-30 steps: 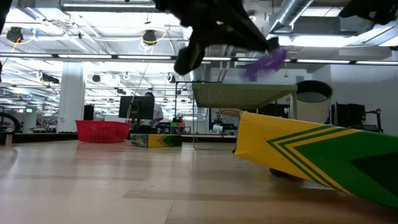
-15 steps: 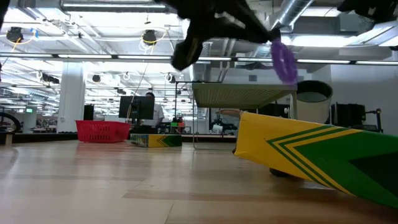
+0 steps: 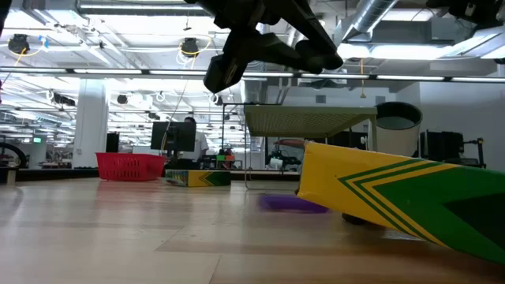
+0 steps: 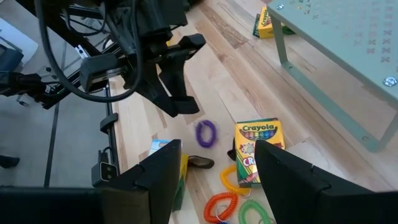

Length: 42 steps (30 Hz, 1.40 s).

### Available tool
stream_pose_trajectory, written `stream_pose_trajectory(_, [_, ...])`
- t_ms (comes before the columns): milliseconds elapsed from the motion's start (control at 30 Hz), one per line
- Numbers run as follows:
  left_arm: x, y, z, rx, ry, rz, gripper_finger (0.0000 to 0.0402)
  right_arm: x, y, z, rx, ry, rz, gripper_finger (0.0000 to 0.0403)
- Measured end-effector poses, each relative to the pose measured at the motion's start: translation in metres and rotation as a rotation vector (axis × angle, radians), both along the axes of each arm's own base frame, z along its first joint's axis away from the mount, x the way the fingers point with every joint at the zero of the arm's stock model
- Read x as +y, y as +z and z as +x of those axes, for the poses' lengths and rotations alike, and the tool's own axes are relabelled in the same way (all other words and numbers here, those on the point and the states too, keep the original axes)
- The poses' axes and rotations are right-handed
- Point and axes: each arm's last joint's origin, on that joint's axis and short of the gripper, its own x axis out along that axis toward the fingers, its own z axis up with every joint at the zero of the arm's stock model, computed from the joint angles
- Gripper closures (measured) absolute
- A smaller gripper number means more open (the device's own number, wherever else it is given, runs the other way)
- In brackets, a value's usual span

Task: Pick & Place Office Desk Supplies
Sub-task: Put the black rubber band into the red bin

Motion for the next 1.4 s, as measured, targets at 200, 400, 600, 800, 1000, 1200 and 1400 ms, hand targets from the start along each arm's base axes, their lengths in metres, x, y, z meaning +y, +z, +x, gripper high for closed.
stream_pose_trajectory(200, [0.001,-0.004,-0.003,0.048,0.011,0.007,0.0279,0.0,0.0,0.0,-0.003,0.005,-0.004,0.0201])
stream_pose_trajectory(400, [0.004,-0.001,-0.008,0.065,0.082,0.051,0.0385,0.0,0.0,0.0,-0.003,0.005,-0.004,0.0201])
stream_pose_trajectory(600, [0.021,0.034,-0.037,0.077,0.308,0.172,0.0396,0.0,0.0,0.0,-0.004,0.007,0.0,0.0201])
stream_pose_trajectory(800, [0.055,0.088,-0.101,0.114,0.574,0.278,0.0399,-0.001,0.001,0.003,-0.014,-0.009,0.004,0.0201])
stream_pose_trajectory(1000, [0.1,0.117,-0.158,0.236,0.738,0.299,0.04,-0.008,0.006,0.012,-0.064,-0.059,0.034,0.0201])
stream_pose_trajectory(1200, [0.158,0.117,-0.191,0.56,0.857,0.214,0.04,-0.019,0.009,0.021,-0.099,-0.122,0.048,0.0201])
stream_pose_trajectory(1400, [0.222,0.117,-0.202,0.694,0.784,0.227,0.04,-0.032,0.012,0.029,-0.125,-0.205,0.06,0.0201])
